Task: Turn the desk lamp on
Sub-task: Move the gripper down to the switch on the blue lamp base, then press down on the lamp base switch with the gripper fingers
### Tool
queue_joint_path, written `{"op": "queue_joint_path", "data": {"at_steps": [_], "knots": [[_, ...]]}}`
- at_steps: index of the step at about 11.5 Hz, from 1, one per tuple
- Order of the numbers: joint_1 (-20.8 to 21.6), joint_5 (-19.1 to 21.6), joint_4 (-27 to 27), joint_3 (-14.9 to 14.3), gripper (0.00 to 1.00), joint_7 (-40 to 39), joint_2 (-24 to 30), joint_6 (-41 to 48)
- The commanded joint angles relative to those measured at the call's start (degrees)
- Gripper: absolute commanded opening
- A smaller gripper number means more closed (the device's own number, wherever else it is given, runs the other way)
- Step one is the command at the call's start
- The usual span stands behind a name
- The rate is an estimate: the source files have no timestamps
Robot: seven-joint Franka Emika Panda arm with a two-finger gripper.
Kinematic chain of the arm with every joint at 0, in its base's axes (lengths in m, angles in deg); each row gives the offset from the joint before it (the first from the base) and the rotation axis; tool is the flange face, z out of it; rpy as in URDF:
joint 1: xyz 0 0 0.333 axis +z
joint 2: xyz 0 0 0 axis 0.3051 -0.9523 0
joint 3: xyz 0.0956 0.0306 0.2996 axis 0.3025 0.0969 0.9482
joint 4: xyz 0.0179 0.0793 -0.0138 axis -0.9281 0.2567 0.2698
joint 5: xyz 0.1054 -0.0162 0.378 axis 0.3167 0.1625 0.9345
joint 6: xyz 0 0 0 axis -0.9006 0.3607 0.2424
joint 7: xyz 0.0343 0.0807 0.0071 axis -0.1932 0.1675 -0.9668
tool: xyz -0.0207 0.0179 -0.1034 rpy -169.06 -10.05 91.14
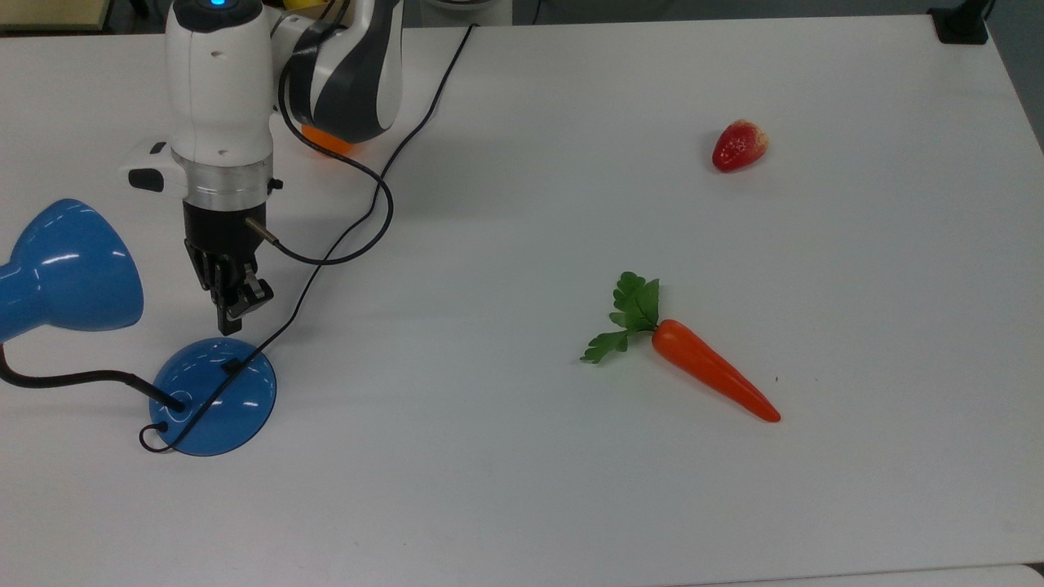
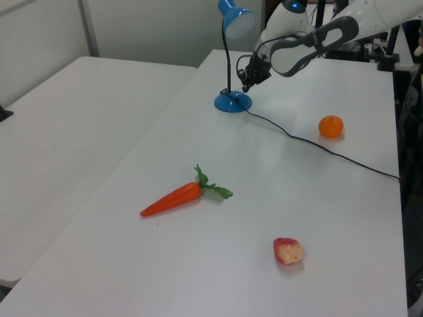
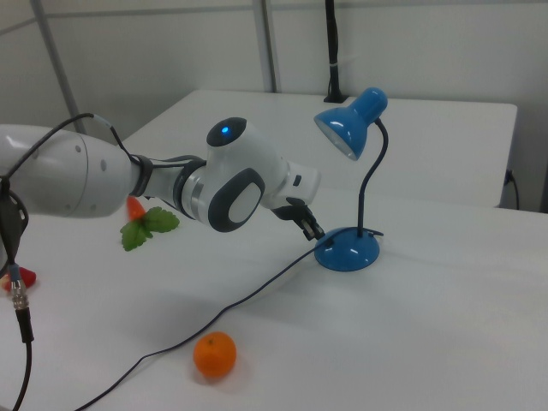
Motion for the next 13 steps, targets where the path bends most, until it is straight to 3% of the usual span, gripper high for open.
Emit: {"op": "queue_joint_path", "data": {"at_steps": [1, 6, 13], "knots": [[0.12, 0.52, -1.15, -0.61, 0.00, 1.76, -1.63, -1.44], [-1.64, 0.43, -5.10, -0.61, 0.00, 1.67, -5.41, -4.35], [-1.02, 0.25, -5.28, -0.52, 0.00, 1.50, -6.56, -4.35]]}}
